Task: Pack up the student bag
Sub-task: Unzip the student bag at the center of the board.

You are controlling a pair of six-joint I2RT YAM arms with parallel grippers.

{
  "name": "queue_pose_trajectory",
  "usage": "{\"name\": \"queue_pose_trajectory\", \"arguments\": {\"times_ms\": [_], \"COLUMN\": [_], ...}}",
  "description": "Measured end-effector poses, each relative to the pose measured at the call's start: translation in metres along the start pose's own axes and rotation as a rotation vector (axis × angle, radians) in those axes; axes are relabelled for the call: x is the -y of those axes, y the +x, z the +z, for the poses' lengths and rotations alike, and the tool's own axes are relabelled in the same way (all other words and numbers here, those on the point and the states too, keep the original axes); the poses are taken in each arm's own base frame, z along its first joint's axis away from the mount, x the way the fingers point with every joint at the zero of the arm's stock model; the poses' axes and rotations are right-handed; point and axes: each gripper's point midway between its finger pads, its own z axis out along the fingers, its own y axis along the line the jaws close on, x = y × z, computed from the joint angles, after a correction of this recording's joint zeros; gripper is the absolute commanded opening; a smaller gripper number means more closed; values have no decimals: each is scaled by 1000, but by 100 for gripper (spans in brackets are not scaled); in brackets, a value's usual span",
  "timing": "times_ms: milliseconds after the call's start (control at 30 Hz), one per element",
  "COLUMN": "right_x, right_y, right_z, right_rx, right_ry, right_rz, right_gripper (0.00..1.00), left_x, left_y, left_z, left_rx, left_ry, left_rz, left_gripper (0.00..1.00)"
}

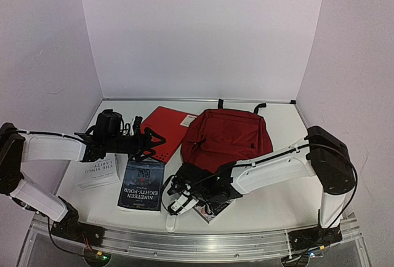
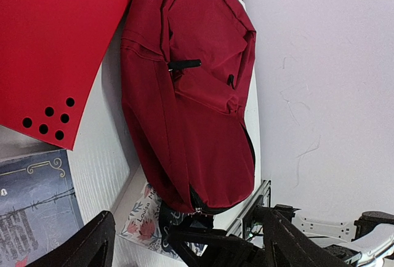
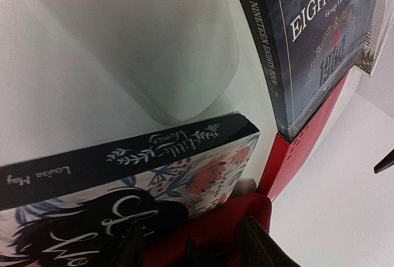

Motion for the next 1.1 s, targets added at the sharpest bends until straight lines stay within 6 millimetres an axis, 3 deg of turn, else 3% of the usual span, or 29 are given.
{"name": "queue_pose_trajectory", "arguments": {"times_ms": [200,367,400,667,900,1000,1100], "right_x": [8,16,17,17,18,19,19], "right_y": [5,10,11,11,13,13,11], "right_z": [8,13,13,11,-7,-9,-12], "right_rx": [-55,-85,-91,-85,-37,-24,-5], "right_ry": [53,92,95,92,64,50,27], "right_rz": [-37,-40,-40,2,100,137,171], "right_gripper": [39,3,0,0,0,0,0], "left_x": [-2,-2,-2,-9,-20,-25,-30], "left_y": [1,1,1,-7,1,9,16], "left_z": [0,0,1,23,64,81,95], "left_rx": [-2,-4,-5,-43,-144,-190,-227], "left_ry": [-3,-4,-5,-38,-87,-105,-116], "left_rz": [-2,-2,-2,-3,5,10,8], "left_gripper": [83,83,83,84,84,77,61]}}
